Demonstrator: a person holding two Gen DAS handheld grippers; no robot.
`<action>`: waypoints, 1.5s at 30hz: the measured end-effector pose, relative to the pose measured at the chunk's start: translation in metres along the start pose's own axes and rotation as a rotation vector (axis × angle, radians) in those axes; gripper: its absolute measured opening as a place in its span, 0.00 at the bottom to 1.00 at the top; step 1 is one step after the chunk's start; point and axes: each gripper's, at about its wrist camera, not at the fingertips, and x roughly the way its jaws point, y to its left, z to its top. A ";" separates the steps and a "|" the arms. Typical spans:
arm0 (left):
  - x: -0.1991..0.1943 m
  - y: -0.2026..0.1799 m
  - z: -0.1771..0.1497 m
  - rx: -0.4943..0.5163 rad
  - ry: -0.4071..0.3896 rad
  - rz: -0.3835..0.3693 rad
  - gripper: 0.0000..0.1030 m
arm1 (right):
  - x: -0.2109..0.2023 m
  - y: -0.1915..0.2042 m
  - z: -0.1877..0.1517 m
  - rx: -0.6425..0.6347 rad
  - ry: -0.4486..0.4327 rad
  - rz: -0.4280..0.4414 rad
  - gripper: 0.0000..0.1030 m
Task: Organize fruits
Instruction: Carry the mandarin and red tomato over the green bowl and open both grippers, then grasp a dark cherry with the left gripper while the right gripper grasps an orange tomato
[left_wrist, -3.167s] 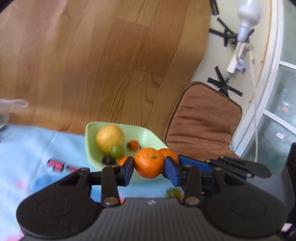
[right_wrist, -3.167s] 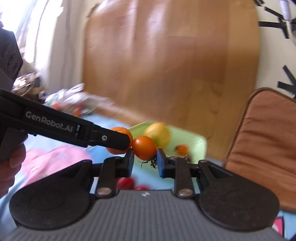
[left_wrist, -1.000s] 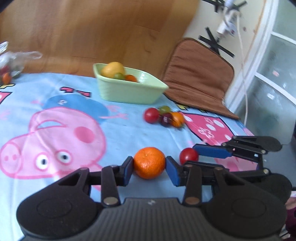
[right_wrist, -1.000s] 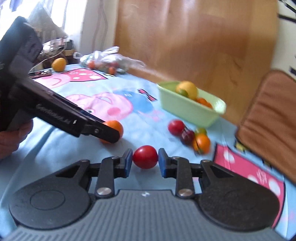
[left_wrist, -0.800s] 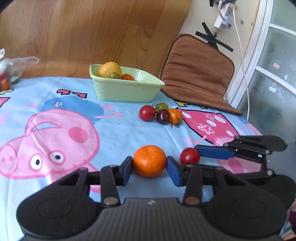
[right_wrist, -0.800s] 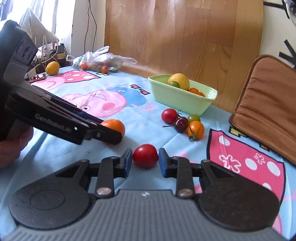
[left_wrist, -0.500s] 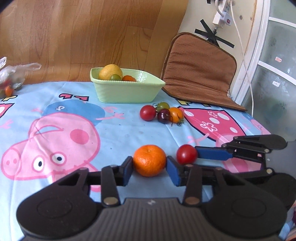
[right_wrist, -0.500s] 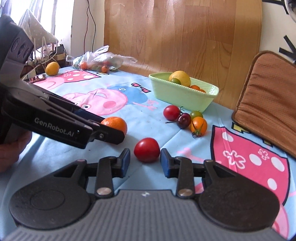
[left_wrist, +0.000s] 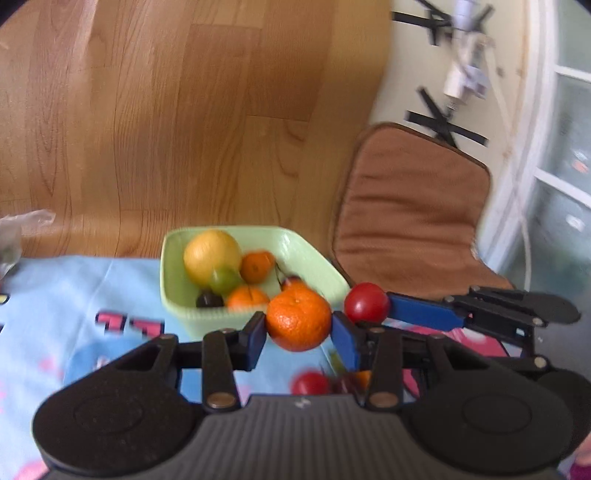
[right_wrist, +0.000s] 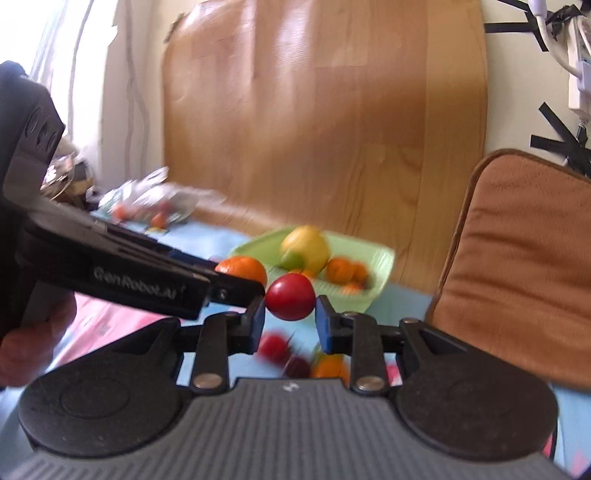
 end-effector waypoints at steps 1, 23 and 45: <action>0.009 0.005 0.007 -0.011 0.003 0.011 0.37 | 0.009 -0.004 0.004 0.008 -0.003 -0.008 0.31; 0.002 0.025 0.008 -0.023 -0.025 0.040 0.43 | 0.009 -0.056 0.008 0.172 -0.013 -0.013 0.33; 0.022 -0.034 -0.043 0.018 0.132 -0.103 0.41 | 0.010 -0.027 -0.043 -0.016 0.254 0.055 0.33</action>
